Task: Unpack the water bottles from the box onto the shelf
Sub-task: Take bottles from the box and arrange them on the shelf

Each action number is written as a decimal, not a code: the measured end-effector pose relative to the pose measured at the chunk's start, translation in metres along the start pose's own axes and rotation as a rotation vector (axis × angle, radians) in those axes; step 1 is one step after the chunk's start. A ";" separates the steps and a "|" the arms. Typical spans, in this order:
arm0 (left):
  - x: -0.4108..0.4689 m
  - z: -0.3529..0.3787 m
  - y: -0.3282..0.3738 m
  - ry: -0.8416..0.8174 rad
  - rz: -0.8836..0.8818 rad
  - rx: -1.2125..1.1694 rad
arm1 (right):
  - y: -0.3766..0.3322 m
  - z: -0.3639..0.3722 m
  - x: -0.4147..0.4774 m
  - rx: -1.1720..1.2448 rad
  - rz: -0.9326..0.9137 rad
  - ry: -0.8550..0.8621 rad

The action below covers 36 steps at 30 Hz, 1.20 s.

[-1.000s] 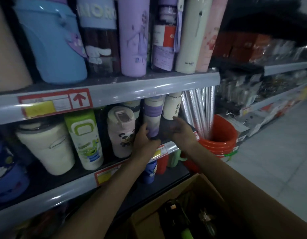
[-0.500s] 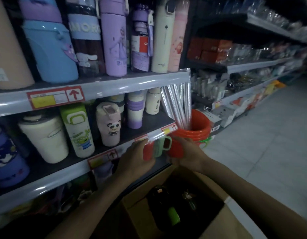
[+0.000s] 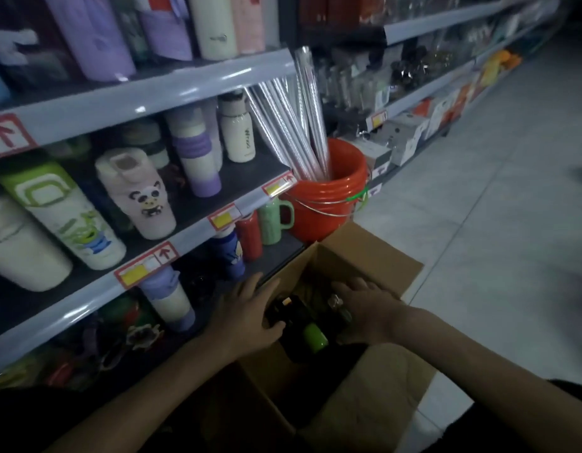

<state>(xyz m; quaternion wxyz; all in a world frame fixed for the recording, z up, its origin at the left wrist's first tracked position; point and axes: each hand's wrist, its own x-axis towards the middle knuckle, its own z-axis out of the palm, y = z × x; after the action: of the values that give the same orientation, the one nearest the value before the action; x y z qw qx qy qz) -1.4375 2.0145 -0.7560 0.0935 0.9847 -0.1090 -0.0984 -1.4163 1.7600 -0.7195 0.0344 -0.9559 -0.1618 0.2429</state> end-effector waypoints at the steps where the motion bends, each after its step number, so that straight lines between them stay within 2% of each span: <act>1: 0.002 0.011 0.002 -0.034 -0.004 0.020 | 0.002 0.010 -0.001 -0.057 0.000 -0.027; 7: 0.019 0.076 0.013 -0.276 -0.108 -0.017 | 0.025 0.064 -0.007 -0.142 -0.112 -0.111; 12: 0.054 0.127 0.021 -0.315 -0.200 -0.100 | 0.048 0.081 -0.012 -0.110 -0.079 -0.097; 16: 0.090 0.169 0.029 -0.353 -0.368 -0.264 | 0.062 0.087 -0.009 -0.092 -0.035 -0.115; 19: 0.117 0.203 0.033 -0.356 -0.463 -0.298 | 0.067 0.088 -0.007 -0.077 -0.037 -0.116; 22: 0.135 0.217 0.048 -0.358 -0.463 -0.148 | 0.070 0.085 -0.004 -0.031 -0.045 -0.087; 24: 0.145 0.227 0.058 -0.341 -0.506 -0.143 | 0.071 0.083 -0.001 -0.006 -0.042 -0.073; 31: 0.184 0.271 0.073 -0.144 -0.963 -0.563 | 0.082 0.079 0.000 0.043 -0.029 -0.029; 34: 0.191 0.283 0.071 -0.112 -1.095 -0.731 | 0.089 0.078 0.000 0.057 -0.016 -0.006; 36: 0.190 0.280 0.079 -0.115 -1.123 -0.835 | 0.094 0.079 -0.002 0.054 -0.007 0.002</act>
<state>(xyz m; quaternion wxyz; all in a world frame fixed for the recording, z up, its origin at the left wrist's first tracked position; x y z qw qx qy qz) -1.3315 1.8487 -1.0424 0.3931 0.7671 0.4581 -0.2173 -1.4277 1.6699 -0.8015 0.0614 -0.9542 -0.1586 0.2462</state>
